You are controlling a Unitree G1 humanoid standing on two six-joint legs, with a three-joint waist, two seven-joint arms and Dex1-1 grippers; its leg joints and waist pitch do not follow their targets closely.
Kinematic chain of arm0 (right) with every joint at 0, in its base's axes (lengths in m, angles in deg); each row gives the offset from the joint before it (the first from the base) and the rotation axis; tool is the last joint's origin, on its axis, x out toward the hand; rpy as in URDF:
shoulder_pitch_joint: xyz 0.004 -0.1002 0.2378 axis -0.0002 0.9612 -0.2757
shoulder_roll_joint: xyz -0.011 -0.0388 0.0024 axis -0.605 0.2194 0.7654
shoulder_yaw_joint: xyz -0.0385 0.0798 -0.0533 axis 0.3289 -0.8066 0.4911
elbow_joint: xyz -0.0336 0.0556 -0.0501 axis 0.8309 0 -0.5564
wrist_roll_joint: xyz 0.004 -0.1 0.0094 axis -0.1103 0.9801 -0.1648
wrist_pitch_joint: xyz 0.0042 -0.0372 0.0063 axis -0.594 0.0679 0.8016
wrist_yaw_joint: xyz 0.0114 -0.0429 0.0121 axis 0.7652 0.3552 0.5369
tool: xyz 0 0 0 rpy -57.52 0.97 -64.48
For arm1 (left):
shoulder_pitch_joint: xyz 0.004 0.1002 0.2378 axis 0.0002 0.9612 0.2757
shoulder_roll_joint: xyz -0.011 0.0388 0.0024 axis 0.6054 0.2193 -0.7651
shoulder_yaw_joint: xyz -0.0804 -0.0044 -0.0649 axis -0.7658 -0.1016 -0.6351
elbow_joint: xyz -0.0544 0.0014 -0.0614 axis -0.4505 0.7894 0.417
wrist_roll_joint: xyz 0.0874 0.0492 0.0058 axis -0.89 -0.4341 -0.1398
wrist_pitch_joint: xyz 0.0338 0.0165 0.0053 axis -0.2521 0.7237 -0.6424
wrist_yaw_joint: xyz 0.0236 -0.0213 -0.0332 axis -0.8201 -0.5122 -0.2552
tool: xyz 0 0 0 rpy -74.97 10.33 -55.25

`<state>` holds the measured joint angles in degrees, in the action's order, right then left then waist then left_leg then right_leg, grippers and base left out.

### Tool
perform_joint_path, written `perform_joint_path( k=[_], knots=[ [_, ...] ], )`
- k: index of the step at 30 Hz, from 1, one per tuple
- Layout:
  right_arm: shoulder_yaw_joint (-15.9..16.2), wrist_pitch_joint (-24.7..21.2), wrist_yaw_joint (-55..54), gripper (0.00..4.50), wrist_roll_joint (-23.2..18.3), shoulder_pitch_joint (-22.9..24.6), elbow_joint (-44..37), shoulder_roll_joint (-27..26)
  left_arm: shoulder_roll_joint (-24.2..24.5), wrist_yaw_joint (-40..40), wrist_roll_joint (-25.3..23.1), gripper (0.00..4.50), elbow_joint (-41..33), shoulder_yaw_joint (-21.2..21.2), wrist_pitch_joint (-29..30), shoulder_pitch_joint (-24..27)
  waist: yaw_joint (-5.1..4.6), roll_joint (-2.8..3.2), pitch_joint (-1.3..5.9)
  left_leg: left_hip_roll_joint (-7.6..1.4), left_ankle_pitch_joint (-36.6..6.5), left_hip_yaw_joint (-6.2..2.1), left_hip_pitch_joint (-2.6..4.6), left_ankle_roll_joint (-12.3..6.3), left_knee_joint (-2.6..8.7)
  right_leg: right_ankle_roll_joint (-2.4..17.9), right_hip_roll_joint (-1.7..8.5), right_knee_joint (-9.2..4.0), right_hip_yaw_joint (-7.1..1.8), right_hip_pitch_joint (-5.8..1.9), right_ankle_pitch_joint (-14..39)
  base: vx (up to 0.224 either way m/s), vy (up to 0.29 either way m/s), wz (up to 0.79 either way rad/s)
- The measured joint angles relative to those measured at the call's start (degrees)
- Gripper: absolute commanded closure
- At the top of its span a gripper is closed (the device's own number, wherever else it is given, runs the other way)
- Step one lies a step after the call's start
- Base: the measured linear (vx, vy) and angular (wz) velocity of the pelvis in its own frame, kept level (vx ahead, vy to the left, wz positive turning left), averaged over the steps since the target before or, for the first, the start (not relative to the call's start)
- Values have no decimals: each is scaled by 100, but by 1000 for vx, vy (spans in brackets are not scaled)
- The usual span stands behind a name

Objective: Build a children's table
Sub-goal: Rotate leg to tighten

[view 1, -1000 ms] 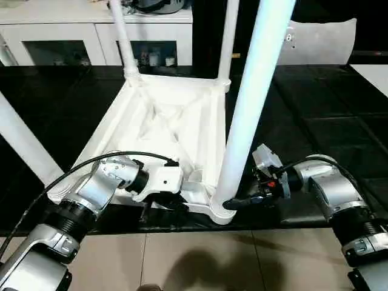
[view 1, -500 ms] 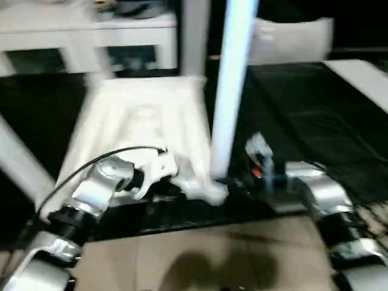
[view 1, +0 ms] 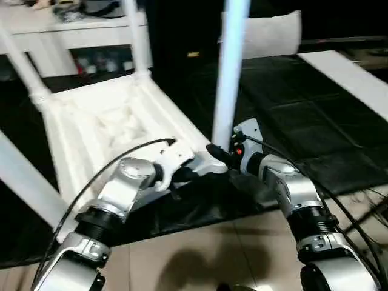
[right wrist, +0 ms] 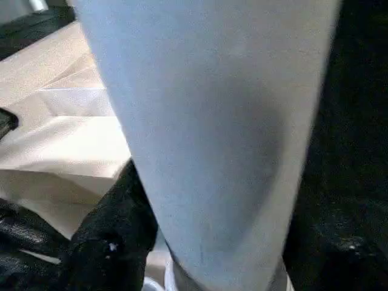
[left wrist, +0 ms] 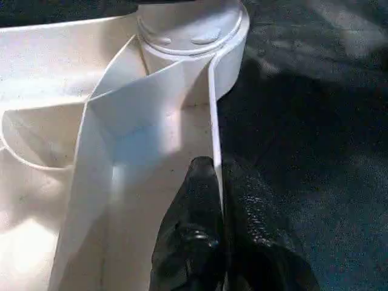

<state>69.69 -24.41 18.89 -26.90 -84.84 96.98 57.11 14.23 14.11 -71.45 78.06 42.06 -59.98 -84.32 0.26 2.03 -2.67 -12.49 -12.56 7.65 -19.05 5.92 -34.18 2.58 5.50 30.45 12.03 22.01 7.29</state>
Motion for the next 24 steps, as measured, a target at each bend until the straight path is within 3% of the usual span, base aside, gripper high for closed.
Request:
perform_joint_path(
  k=[7,8,9,13,18,20,24],
  knots=[
    [125,393,1109,89,-167,322,-361,555,322,427,26,450,30,74,-604,-7,294,8,6,2,-11,8,-55,-6,-2,70,-7,191,-61,140,49,15,-5,1],
    [150,400,1256,89,-199,335,-388,629,373,493,28,450,31,89,-661,-7,321,8,6,-5,-11,10,-56,-5,-2,74,-12,199,-61,147,58,0,0,0],
    [174,433,1401,55,-221,339,-401,700,425,552,27,450,31,113,-736,-6,344,7,6,-10,-10,11,-56,-4,-2,78,-14,210,-60,151,65,0,0,0],
    [247,598,2091,35,-298,342,-474,1074,696,904,51,450,45,208,-1092,27,434,6,5,-17,-6,24,-51,2,-17,70,-15,231,-66,160,77,0,0,0],
    [486,760,3078,35,-381,450,-630,1550,1051,1521,122,450,119,343,-1628,51,523,5,6,-18,-6,43,-41,3,-27,69,-14,243,-86,160,77,0,0,0],
    [593,784,3517,70,-444,449,-636,1663,1189,1764,127,450,160,408,-1851,47,543,2,8,-18,-6,48,-35,3,-27,69,-14,245,-91,159,77,0,0,0],
    [674,804,4146,95,-534,328,-518,1812,1327,2128,132,450,218,533,-2116,-12,611,0,9,-16,-6,58,-24,3,-28,69,-14,250,-106,157,77,0,0,0]
  ],
)
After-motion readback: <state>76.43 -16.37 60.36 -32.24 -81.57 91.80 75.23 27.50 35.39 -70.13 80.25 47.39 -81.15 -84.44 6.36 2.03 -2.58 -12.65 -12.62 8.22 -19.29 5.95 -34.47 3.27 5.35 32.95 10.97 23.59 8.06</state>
